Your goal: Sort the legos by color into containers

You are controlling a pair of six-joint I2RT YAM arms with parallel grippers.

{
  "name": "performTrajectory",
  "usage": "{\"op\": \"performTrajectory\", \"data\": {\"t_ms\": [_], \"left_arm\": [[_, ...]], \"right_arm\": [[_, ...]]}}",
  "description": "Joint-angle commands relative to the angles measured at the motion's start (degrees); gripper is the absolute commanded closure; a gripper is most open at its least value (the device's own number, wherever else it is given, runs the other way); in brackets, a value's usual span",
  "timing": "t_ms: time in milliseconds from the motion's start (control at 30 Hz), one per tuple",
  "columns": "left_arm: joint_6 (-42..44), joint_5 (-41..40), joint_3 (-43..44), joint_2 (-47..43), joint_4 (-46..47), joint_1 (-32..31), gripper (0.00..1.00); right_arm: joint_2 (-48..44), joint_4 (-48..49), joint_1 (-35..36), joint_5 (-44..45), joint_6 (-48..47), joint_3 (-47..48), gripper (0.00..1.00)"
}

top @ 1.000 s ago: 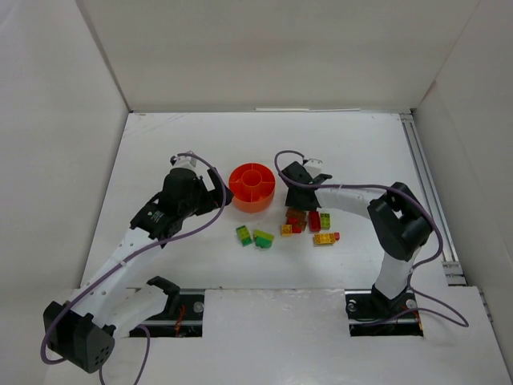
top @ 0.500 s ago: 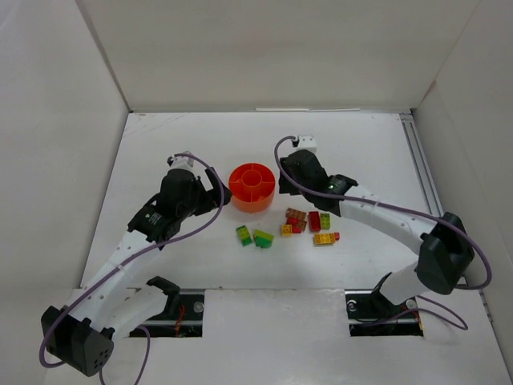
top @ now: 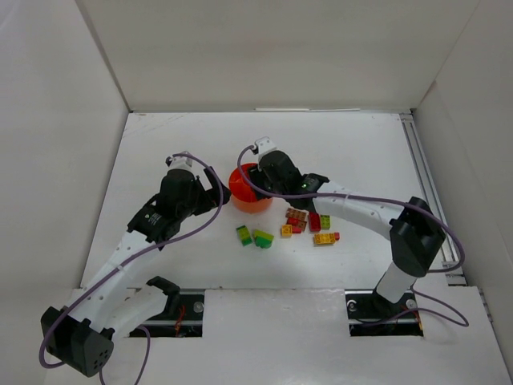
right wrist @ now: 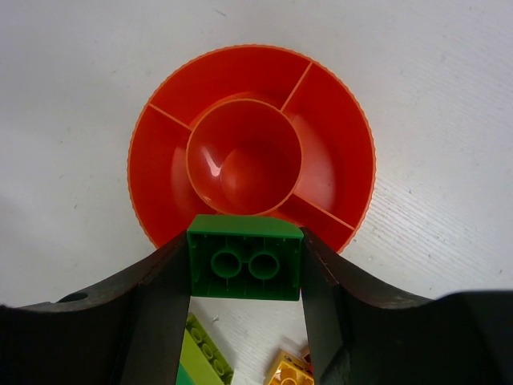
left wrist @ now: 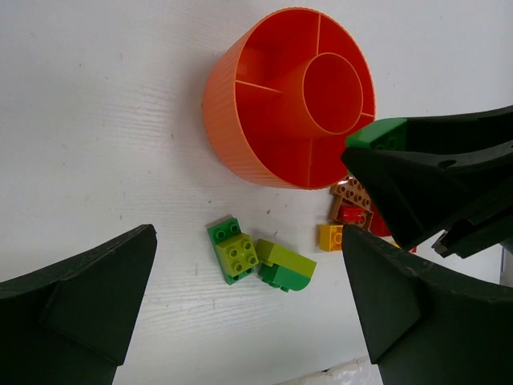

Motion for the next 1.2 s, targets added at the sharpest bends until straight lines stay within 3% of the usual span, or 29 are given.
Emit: {"op": "performTrajectory", "data": {"t_ms": [0, 233, 533, 700, 833, 933, 967, 1067, 1167], "left_arm": [[-0.3, -1.1, 0.7, -0.6, 0.1, -0.2, 0.00], [-0.3, -0.6, 0.7, -0.6, 0.6, -0.2, 0.00], [0.2, 0.0, 0.7, -0.1, 0.6, -0.2, 0.00], [1.9, 3.7, 0.2, -0.1, 1.5, -0.2, 0.00], [3.7, 5.0, -0.3, 0.7, 4.2, -5.1, 0.00], [3.1, 0.2, 1.7, 5.5, 4.9, -15.9, 0.00], [3.0, -4.3, 3.5, 7.2, 4.9, -22.6, 0.00], [2.5, -7.5, 7.2, 15.4, 4.9, -31.4, 0.00], [1.9, -8.0, 10.7, 23.1, 5.5, -33.2, 0.07]], "right_arm": [[-0.9, 3.2, 0.0, -1.2, -1.9, 3.2, 0.60], [0.8, 3.2, 0.0, -1.9, -2.4, 3.2, 0.31], [-0.5, 3.2, 0.0, -2.5, -2.4, 3.2, 0.26], [-8.1, 0.7, 0.0, 3.0, -0.6, 0.3, 0.25], [-14.0, -9.6, -3.5, 10.6, 6.5, -1.9, 0.23], [-19.4, -17.3, -8.7, 13.0, 12.3, -5.9, 0.22], [-21.0, -18.5, -10.2, 14.1, 13.3, -7.2, 0.22], [-28.0, -22.2, -15.7, 15.7, 16.0, -12.0, 0.22], [-34.6, -24.3, -20.6, 15.7, 16.0, -14.9, 0.22]]}}
